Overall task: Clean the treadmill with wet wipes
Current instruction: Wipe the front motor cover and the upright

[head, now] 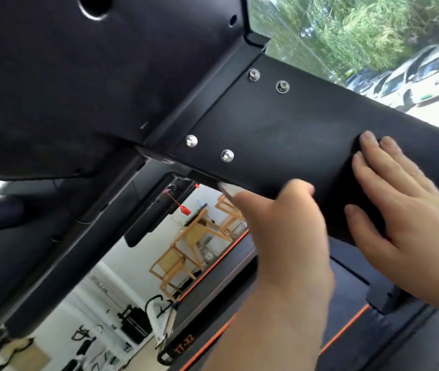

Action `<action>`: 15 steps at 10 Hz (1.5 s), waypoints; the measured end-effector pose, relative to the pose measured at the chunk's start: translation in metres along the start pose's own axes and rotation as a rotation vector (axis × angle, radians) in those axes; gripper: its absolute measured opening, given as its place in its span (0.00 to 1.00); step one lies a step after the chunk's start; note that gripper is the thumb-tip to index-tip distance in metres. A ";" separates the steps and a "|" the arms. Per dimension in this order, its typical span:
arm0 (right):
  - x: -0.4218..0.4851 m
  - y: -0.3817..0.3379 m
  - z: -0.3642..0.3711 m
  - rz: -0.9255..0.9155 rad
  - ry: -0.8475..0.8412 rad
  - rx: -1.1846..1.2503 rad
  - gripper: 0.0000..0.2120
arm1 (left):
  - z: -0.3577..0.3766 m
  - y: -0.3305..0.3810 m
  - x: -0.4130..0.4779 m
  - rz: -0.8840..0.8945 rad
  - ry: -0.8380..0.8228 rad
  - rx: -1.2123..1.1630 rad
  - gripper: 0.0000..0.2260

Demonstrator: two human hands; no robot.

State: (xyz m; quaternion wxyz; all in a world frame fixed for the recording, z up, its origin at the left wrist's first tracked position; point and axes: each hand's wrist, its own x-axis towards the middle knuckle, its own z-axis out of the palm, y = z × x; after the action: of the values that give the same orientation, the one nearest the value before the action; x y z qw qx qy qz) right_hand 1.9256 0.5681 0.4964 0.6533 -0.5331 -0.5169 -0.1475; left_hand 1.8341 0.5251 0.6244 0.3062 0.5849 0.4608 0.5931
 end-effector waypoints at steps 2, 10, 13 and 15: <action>0.007 -0.003 0.016 0.005 0.122 0.120 0.32 | -0.020 0.045 0.028 0.112 0.153 0.009 0.32; 0.000 0.036 -0.018 -0.081 0.007 -0.194 0.24 | 0.030 -0.062 0.008 0.122 0.010 -0.328 0.13; -0.010 0.066 -0.028 -0.059 0.026 -0.122 0.21 | 0.055 -0.120 -0.016 -0.215 -0.229 -0.444 0.23; -0.017 0.078 -0.030 -0.004 0.021 -0.148 0.23 | 0.068 -0.150 -0.040 -0.397 -0.323 -0.256 0.08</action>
State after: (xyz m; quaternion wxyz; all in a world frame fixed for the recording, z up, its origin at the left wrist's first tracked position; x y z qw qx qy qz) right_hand 1.9918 0.5669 0.4428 0.6174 -0.5772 -0.4987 -0.1922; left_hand 1.8791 0.5604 0.4649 0.5571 0.5267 0.4328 0.4743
